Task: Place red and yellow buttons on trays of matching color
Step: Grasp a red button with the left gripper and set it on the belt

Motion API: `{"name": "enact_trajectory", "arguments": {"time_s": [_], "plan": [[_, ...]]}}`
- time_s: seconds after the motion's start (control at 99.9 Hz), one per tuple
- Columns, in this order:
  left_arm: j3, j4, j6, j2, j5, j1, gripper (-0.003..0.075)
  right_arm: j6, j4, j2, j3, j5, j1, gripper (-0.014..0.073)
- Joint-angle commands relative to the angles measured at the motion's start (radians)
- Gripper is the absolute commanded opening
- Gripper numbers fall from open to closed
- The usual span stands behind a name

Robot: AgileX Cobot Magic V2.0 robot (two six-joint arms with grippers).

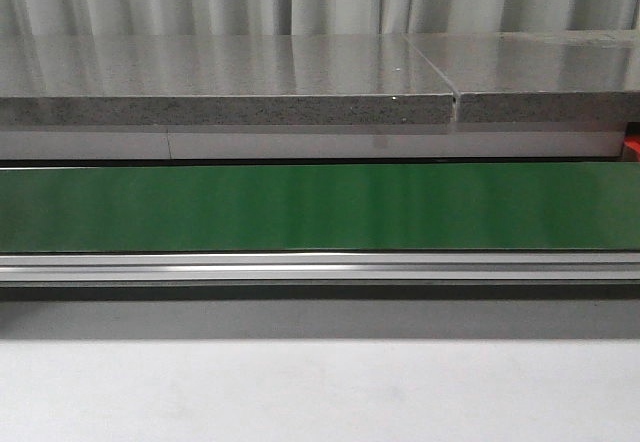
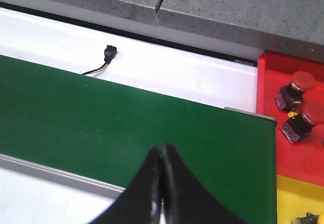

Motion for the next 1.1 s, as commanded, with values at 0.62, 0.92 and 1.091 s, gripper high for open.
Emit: {"name": "enact_trajectory", "arguments": {"time_s": [0.62, 0.92, 1.091], "plan": [[-0.032, -0.024, -0.008, -0.387, 0.14, -0.004, -0.0019, -0.009, 0.01, -0.004, -0.026, -0.061, -0.001, -0.0069], [0.114, -0.036, 0.027, -0.516, 0.189, -0.004, -0.0019, -0.009, 0.01, -0.004, -0.026, -0.061, -0.001, -0.0069], [0.244, -0.07, 0.059, -0.56, 0.133, -0.035, -0.0019, -0.009, 0.01, -0.004, -0.026, -0.061, -0.001, -0.0069]]}}
